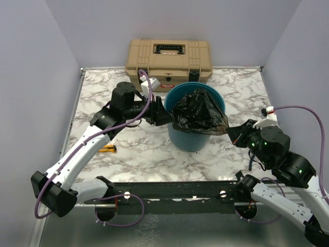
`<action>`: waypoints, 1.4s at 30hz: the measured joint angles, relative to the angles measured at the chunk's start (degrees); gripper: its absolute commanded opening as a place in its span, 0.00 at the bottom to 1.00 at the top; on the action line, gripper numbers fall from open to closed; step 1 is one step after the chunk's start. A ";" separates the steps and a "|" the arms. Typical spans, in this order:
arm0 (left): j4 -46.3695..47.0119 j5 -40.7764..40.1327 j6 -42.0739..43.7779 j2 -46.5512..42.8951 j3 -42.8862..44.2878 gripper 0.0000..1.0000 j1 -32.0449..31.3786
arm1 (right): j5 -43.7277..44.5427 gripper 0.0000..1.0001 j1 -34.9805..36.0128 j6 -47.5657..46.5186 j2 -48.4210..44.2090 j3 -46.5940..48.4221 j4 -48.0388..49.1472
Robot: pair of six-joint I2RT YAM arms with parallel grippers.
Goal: Put the trash bags into the trash bin
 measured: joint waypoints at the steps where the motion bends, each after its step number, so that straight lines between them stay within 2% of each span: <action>1: -0.46 -0.72 0.39 0.09 0.26 0.43 -0.44 | -0.04 0.01 0.00 0.00 0.00 0.00 0.02; 8: -2.08 -5.40 1.84 3.58 3.17 0.28 -4.96 | -0.39 0.01 0.00 0.09 -0.20 0.00 0.46; 13: -2.58 -8.09 2.32 4.74 3.82 0.00 -6.49 | -0.57 0.01 0.00 0.31 -0.37 0.00 0.94; 22: -3.30 -13.00 2.75 4.68 5.03 0.00 -6.56 | -0.96 0.01 0.00 0.37 -1.60 -0.28 2.25; 29: -2.82 -12.94 3.04 -0.37 5.40 0.00 -6.56 | -2.16 0.01 0.00 0.31 -4.66 -1.81 3.96; 37: -0.61 -12.68 0.13 -17.77 -11.63 0.00 -6.73 | -2.14 0.01 0.00 1.11 -3.28 -8.61 4.15; 42: 1.81 -13.64 0.04 -20.70 -16.50 0.00 -6.73 | -1.03 0.01 0.00 2.86 -3.69 -12.57 4.24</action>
